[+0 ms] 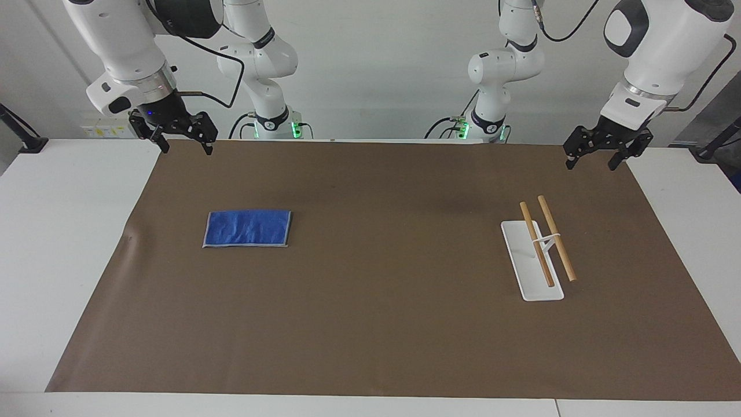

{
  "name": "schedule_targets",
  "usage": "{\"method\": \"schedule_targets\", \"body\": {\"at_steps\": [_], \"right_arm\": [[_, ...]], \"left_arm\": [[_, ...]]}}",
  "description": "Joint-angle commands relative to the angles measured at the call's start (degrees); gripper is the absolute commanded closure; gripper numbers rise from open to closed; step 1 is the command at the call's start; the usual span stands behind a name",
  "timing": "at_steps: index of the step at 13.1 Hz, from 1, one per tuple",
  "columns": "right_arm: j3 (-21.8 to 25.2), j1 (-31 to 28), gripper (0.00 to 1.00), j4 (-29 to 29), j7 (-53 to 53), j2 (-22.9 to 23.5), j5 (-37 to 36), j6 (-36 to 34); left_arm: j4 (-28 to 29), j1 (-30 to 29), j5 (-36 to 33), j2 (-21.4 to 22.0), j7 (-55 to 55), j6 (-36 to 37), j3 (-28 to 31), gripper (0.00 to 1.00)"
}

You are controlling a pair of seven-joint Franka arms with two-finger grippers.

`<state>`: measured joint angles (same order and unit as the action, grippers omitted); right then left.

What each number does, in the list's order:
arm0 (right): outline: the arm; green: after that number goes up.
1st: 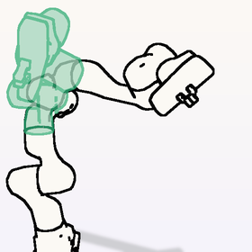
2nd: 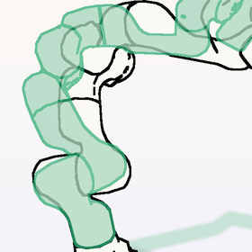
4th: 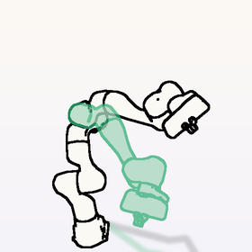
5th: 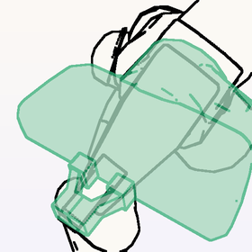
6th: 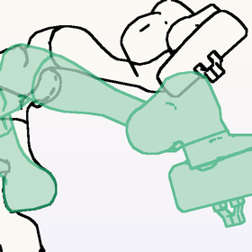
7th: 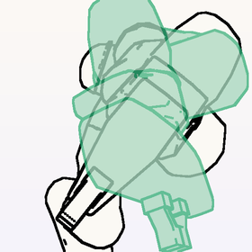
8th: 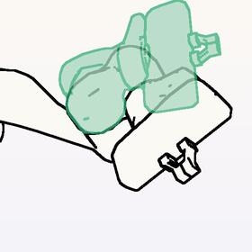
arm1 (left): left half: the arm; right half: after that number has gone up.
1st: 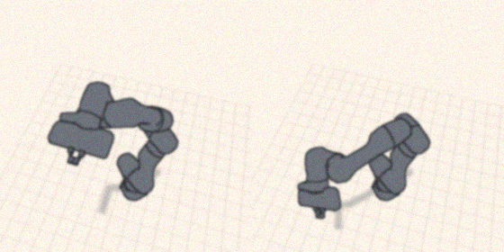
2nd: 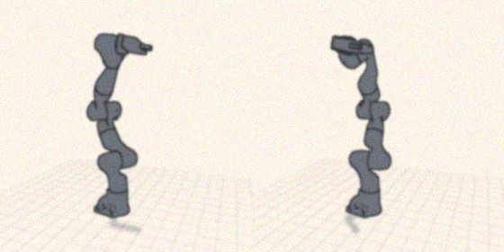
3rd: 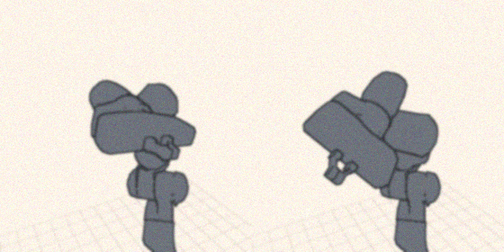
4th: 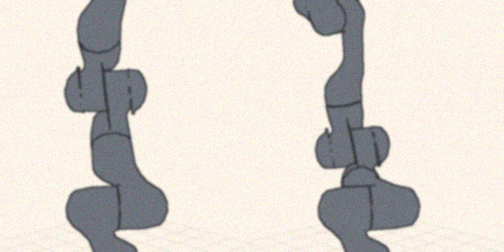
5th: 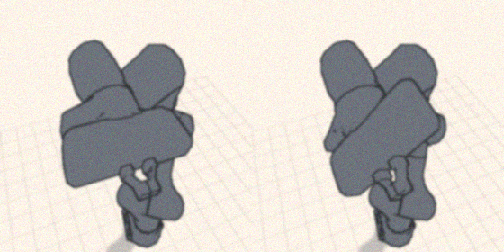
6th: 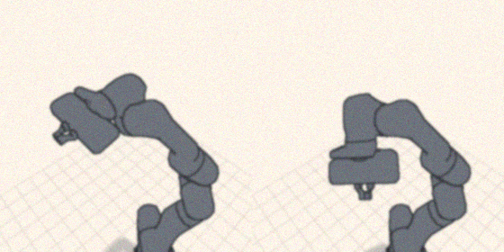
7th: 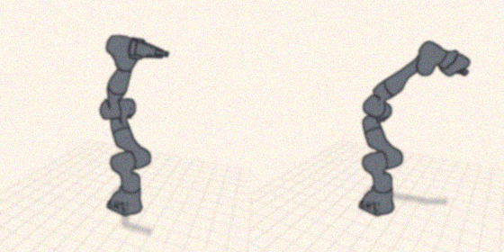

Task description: Right arm passes towel to left arm to hang

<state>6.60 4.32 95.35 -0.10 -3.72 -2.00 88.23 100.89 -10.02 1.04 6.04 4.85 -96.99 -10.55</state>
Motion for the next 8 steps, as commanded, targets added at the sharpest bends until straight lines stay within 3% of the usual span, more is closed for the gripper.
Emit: {"method": "schedule_targets", "body": {"at_steps": [1, 8], "right_arm": [[-0.4, -0.3, 0.0, 2.2, 0.4, -1.5, 0.0, 1.3], [-0.4, -0.3, 0.0, 2.4, 0.5, -1.6, 0.1, 1.9]], "left_arm": [[1.3, 0.0, -0.7, 1.3, 0.7, 0.0, 0.2, 0.0], [1.3, 0.0, -0.7, 1.3, 0.7, 0.0, 0.2, 0.0]]}}
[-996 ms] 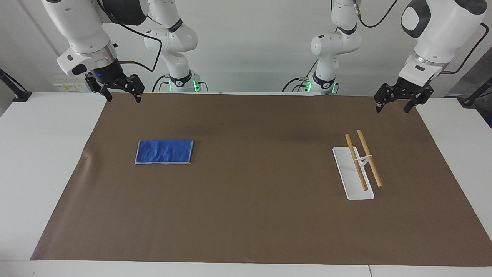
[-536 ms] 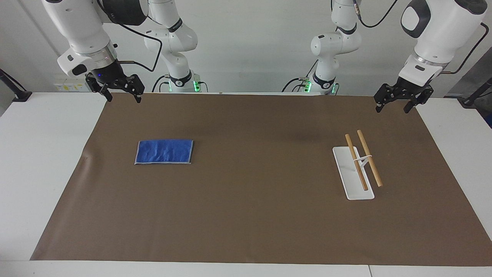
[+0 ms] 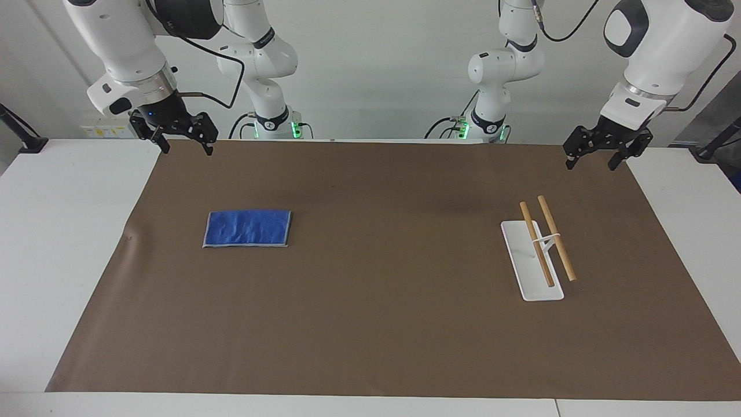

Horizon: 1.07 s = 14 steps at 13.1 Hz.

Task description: Right arm passes towel to left arm to hang

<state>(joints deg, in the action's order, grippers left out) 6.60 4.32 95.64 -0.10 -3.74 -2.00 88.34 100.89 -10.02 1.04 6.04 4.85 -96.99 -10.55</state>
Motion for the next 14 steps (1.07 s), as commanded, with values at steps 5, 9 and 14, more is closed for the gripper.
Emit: {"method": "schedule_targets", "body": {"at_steps": [5, 9, 14], "right_arm": [[-0.4, -0.5, 0.0, 2.7, 0.6, -1.9, 0.1, 2.0], [-0.4, -0.3, 0.0, 2.7, 0.4, -1.9, 0.1, 2.5], [-0.4, -0.3, 0.0, 2.9, 0.4, -2.0, 0.1, 2.5]], "left_arm": [[1.3, 0.0, -0.7, 1.3, 0.7, 0.0, 0.2, 0.0], [1.3, 0.0, -0.7, 1.3, 0.7, 0.0, 0.2, 0.0], [1.3, 0.0, -0.7, 1.3, 0.7, 0.0, 0.2, 0.0]]}}
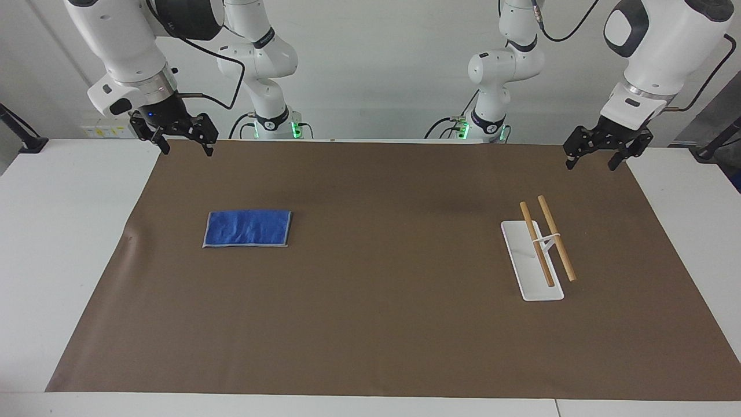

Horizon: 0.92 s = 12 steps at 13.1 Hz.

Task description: Right arm passes towel to left arm to hang

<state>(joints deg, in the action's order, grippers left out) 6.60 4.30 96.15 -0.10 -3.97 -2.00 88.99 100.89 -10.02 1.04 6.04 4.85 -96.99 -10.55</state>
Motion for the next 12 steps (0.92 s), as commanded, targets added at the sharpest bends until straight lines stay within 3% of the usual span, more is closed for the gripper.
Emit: {"method": "schedule_targets", "body": {"at_steps": [1, 6, 9, 12], "right_arm": [[-0.4, -0.3, 0.0, 2.4, 0.4, -1.7, 0.1, 1.8], [-0.4, -0.3, 0.0, 4.0, 1.1, -2.2, 0.2, 3.5], [-0.3, -0.6, 0.0, 13.9, 2.9, -3.7, 0.2, 16.1], [-0.4, -0.2, 0.0, 24.7, 3.4, -1.1, 0.3, 30.9]], "left_arm": [[1.3, 0.0, -0.7, 1.3, 0.7, 0.0, 0.2, 0.0], [1.3, 0.0, -0.7, 1.3, 0.7, 0.0, 0.2, 0.0], [1.3, 0.0, -0.7, 1.3, 0.7, 0.0, 0.2, 0.0], [1.3, 0.0, -0.7, 1.3, 0.7, 0.0, 0.2, 0.0]]}}
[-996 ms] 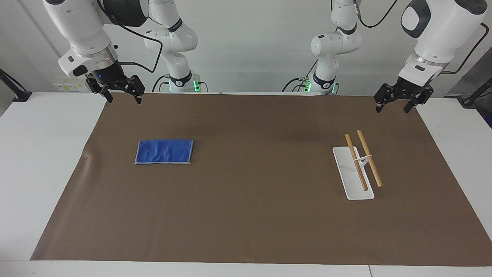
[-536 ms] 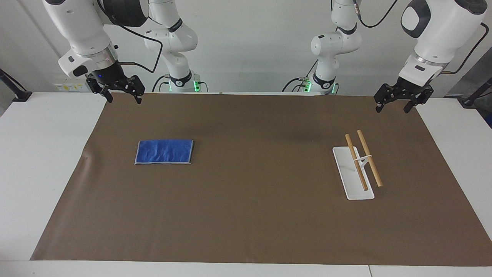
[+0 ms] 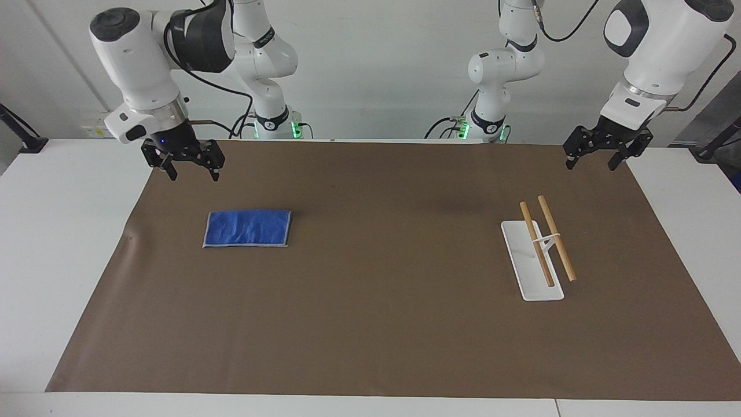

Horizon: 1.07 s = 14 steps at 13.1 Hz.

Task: Right arm passes towel to left arm to hang
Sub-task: 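Reach the right gripper down to the blue towel's edge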

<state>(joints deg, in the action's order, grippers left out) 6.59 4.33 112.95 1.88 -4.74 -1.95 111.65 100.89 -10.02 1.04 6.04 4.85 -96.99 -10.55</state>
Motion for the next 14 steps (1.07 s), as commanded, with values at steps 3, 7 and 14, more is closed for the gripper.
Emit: {"method": "schedule_targets", "body": {"at_steps": [3, 7, 14], "right_arm": [[-0.4, -0.3, 0.0, 13.1, 3.1, 4.2, 2.4, 18.0], [-0.3, -1.1, 0.0, 20.5, 9.2, 6.9, 3.6, 27.9], [-0.3, -2.1, 0.0, 25.3, 11.3, 9.3, 3.6, 35.5]], "left_arm": [[1.3, 0.0, -0.7, 1.3, 0.7, 0.0, 0.2, 0.0], [1.3, 0.0, -0.7, 1.3, 0.7, 0.0, 0.2, 0.0], [1.3, 0.0, -0.7, 1.3, 0.7, 0.0, 0.2, 0.0]]}}
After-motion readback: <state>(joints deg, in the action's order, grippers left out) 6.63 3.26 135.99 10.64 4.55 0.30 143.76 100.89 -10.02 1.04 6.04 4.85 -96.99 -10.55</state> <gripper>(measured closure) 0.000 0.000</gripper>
